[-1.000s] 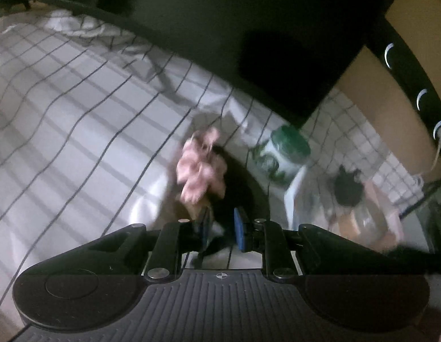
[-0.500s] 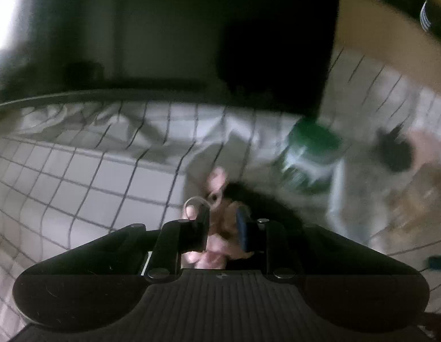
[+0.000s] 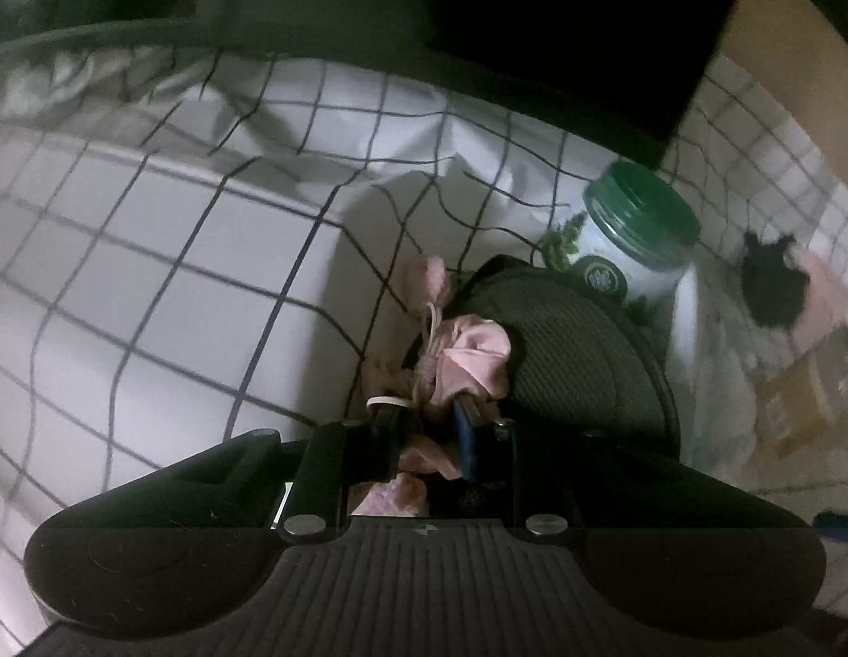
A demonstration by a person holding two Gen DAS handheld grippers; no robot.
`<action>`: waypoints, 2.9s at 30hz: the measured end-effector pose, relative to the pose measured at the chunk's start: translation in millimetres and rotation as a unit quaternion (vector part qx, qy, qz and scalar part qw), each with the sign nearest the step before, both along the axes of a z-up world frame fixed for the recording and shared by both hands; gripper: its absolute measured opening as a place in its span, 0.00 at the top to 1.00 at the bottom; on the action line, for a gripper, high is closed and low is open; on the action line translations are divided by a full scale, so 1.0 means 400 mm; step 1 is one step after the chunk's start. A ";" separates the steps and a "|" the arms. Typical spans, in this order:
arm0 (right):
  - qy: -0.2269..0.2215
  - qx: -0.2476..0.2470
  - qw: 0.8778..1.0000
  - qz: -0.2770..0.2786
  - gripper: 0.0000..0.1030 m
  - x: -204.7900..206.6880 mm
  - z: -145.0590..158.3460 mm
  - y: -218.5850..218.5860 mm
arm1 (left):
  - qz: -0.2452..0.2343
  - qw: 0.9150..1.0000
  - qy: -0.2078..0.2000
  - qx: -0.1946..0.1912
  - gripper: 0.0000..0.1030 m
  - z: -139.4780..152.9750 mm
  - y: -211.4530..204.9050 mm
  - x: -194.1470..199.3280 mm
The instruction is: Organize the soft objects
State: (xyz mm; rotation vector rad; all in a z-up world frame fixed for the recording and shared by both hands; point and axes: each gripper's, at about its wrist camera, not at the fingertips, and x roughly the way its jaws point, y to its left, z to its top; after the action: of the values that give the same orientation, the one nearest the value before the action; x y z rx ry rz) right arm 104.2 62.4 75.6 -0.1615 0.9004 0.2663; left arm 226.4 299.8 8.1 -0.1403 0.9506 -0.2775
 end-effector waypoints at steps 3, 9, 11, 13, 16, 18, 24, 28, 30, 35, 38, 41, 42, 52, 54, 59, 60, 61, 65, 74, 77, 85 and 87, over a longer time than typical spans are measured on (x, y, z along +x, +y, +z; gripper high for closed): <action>-0.001 0.007 1.000 0.001 0.41 -0.002 -0.002 -0.006 | -0.005 1.000 0.000 0.017 0.77 0.004 -0.024 -0.004; 0.007 0.025 1.000 -0.014 0.41 0.004 -0.013 -0.028 | -0.007 0.998 -0.033 0.044 0.89 0.007 -0.061 -0.030; 0.008 0.027 0.999 -0.018 0.41 0.005 -0.016 -0.033 | 0.001 0.999 -0.044 0.026 0.91 0.020 -0.052 -0.041; 0.009 0.028 0.999 -0.019 0.41 0.010 -0.019 -0.035 | 0.007 0.998 -0.062 0.016 0.92 0.043 -0.039 -0.057; 0.009 0.028 0.999 -0.017 0.41 0.017 -0.022 -0.028 | 0.028 0.996 -0.090 0.006 0.93 0.083 -0.013 -0.084; 0.005 0.026 1.000 -0.010 0.41 0.023 -0.022 -0.017 | 0.041 0.994 -0.105 -0.001 0.93 0.106 0.011 -0.102; -0.015 0.026 1.000 0.009 0.41 0.042 -0.005 0.038 | 0.070 0.988 -0.136 -0.013 0.93 0.161 0.084 -0.168; -0.024 0.021 0.999 0.025 0.41 0.061 0.005 0.084 | 0.088 0.983 -0.156 -0.025 0.93 0.183 0.144 -0.217; -0.030 0.016 0.999 0.034 0.41 0.070 0.010 0.113 | 0.097 0.982 -0.157 -0.032 0.93 0.184 0.175 -0.234; -0.064 0.003 0.996 0.063 0.41 0.104 0.029 0.203 | 0.099 0.985 -0.133 -0.047 0.93 0.165 0.235 -0.261; -0.081 -0.008 0.995 0.062 0.41 0.138 0.044 0.237 | 0.089 0.988 -0.097 -0.075 0.92 0.139 0.222 -0.258; -0.085 -0.011 0.995 0.042 0.41 0.148 0.046 0.226 | 0.063 0.987 -0.042 -0.141 0.92 0.091 0.194 -0.238; -0.081 -0.012 0.996 0.034 0.41 0.148 0.041 0.218 | 0.064 0.984 -0.040 -0.161 0.92 0.082 0.186 -0.238; -0.063 -0.022 0.998 0.001 0.41 0.060 -0.020 0.164 | 0.106 0.986 -0.057 -0.112 0.86 0.085 0.089 -0.277; -0.058 -0.025 0.998 -0.003 0.41 0.050 -0.036 0.158 | 0.110 0.985 -0.054 -0.121 0.86 0.080 0.094 -0.266; -0.040 -0.022 0.999 -0.011 0.41 0.045 -0.062 0.140 | 0.120 0.986 -0.020 -0.110 0.83 0.056 0.066 -0.223; -0.036 -0.021 0.999 -0.011 0.41 0.044 -0.065 0.137 | 0.119 0.987 -0.023 -0.103 0.79 0.054 0.057 -0.220; -0.033 -0.020 0.999 -0.010 0.41 0.042 -0.068 0.133 | 0.117 0.989 -0.024 -0.091 0.71 0.052 0.045 -0.216; -0.024 -0.021 0.999 0.000 0.41 0.024 -0.067 0.117 | 0.089 0.994 0.001 -0.070 0.62 0.035 -0.010 -0.192; -0.010 -0.039 0.999 0.013 0.41 0.005 -0.055 0.054 | 0.086 0.995 0.012 -0.054 0.63 -0.007 -0.064 -0.168; -0.022 -0.042 0.999 0.016 0.41 -0.002 -0.037 0.038 | 0.086 0.994 0.010 -0.060 0.72 -0.011 -0.063 -0.166; -0.066 -0.041 0.996 0.038 0.41 0.012 0.008 0.031 | 0.071 0.992 0.020 -0.101 0.87 -0.027 -0.036 -0.185; -0.076 -0.040 0.996 0.036 0.41 0.035 0.016 0.046 | 0.066 0.992 0.020 -0.104 0.88 -0.025 -0.029 -0.196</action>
State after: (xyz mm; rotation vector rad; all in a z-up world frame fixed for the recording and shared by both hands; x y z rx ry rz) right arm 118.2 80.6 81.9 -0.2861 0.7550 0.2807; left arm 148.0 288.2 -2.0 -0.4009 0.9469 -0.2513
